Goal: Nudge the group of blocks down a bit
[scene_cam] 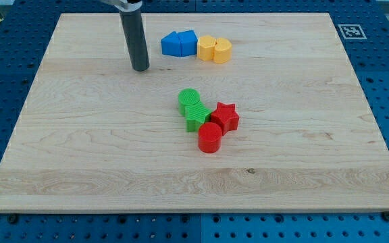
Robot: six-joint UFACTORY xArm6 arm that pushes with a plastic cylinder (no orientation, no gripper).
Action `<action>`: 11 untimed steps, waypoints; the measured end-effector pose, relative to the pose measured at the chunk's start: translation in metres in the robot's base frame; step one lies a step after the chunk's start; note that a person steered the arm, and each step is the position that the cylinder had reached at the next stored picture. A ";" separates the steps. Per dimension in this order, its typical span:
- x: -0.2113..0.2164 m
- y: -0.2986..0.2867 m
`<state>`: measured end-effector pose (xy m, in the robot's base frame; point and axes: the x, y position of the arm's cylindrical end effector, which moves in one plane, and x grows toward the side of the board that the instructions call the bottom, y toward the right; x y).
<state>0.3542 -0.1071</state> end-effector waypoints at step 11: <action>0.130 0.139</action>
